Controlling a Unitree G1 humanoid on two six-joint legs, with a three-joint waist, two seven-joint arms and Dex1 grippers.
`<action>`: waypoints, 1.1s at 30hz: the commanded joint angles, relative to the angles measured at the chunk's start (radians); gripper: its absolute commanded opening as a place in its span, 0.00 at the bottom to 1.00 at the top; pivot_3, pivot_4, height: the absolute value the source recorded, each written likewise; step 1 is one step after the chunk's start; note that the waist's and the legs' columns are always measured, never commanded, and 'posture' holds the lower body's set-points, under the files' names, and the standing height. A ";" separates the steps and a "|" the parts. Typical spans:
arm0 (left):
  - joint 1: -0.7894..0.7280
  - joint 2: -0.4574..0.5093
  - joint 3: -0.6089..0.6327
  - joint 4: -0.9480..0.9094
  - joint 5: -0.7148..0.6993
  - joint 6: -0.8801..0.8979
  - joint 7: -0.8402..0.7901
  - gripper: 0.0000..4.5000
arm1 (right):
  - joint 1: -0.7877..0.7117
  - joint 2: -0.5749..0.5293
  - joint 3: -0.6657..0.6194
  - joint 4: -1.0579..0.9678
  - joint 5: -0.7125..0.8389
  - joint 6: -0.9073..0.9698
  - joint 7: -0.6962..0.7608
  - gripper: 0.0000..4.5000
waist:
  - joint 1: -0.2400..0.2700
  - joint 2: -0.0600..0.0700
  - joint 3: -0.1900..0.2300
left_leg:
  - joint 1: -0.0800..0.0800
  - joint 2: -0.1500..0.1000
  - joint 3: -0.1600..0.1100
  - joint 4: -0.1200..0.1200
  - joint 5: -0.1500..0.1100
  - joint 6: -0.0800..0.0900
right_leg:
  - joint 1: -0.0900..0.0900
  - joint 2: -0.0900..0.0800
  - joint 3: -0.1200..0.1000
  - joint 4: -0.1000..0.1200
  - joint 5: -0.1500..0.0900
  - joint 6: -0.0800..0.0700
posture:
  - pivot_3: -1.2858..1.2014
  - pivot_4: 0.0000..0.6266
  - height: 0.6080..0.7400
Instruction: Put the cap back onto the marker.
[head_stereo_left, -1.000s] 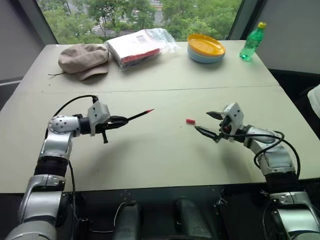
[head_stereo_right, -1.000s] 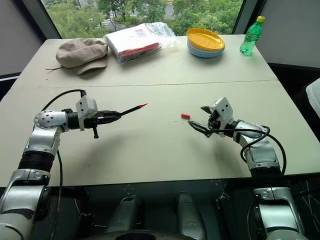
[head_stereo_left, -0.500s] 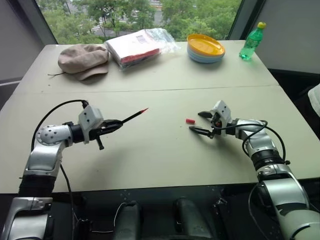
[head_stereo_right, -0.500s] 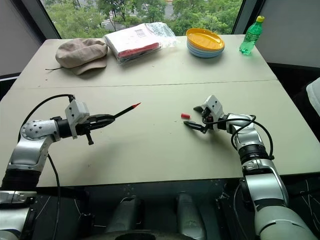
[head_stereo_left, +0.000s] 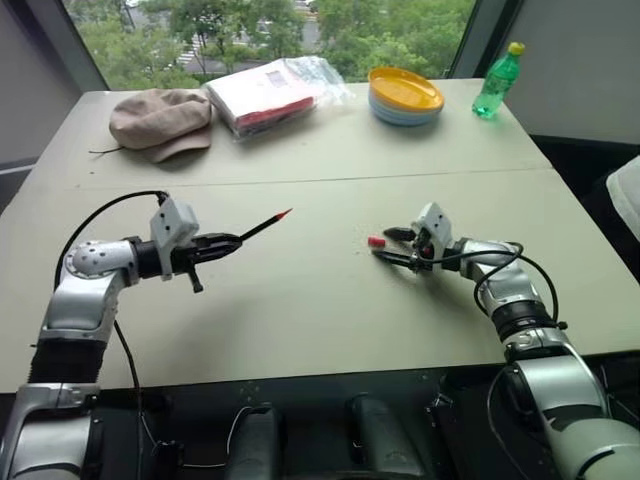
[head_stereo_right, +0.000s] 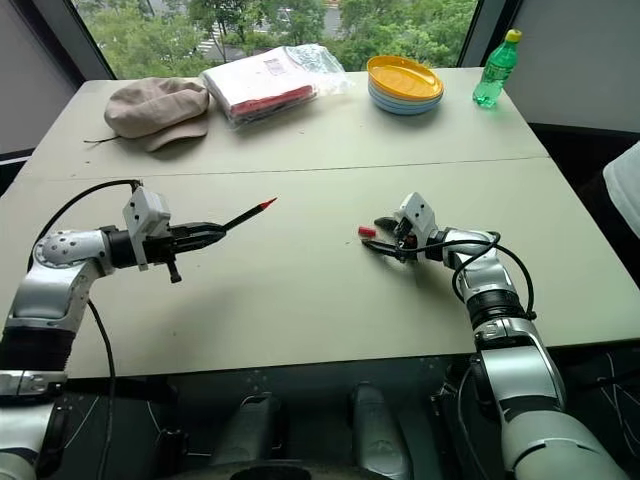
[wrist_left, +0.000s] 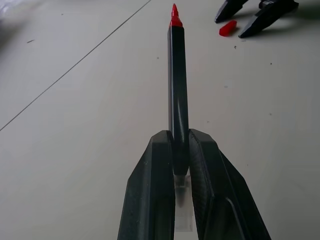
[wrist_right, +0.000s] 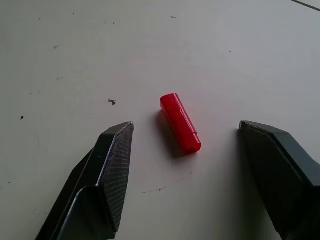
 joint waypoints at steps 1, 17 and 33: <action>-0.022 0.013 -0.001 -0.004 0.001 -0.018 -0.006 0.00 | 0.019 0.005 0.007 -0.002 -0.014 -0.003 0.007 0.25 | -0.001 0.000 0.000 | 0.000 0.000 0.000 0.000 0.000 0.000 | 0.000 0.000 0.000 0.000 0.000 0.000 | 0.52 0.24 1.00; -0.112 0.010 -0.112 0.129 0.102 -0.253 -0.115 0.00 | 0.059 -0.072 0.063 -0.337 -0.082 -0.018 0.007 0.01 | 0.000 0.000 0.000 | 0.000 0.000 0.000 0.000 0.000 0.000 | 0.000 0.000 0.000 0.000 0.000 0.000 | 0.52 0.24 1.00; -0.258 -0.029 -0.188 0.304 0.147 -0.470 -0.205 0.00 | 0.060 -0.136 0.122 -0.689 -0.127 0.095 -0.001 0.01 | 0.003 0.001 0.000 | -0.001 0.000 0.000 0.000 0.000 0.000 | -0.001 0.000 0.000 0.000 0.000 0.000 | 0.52 0.24 1.00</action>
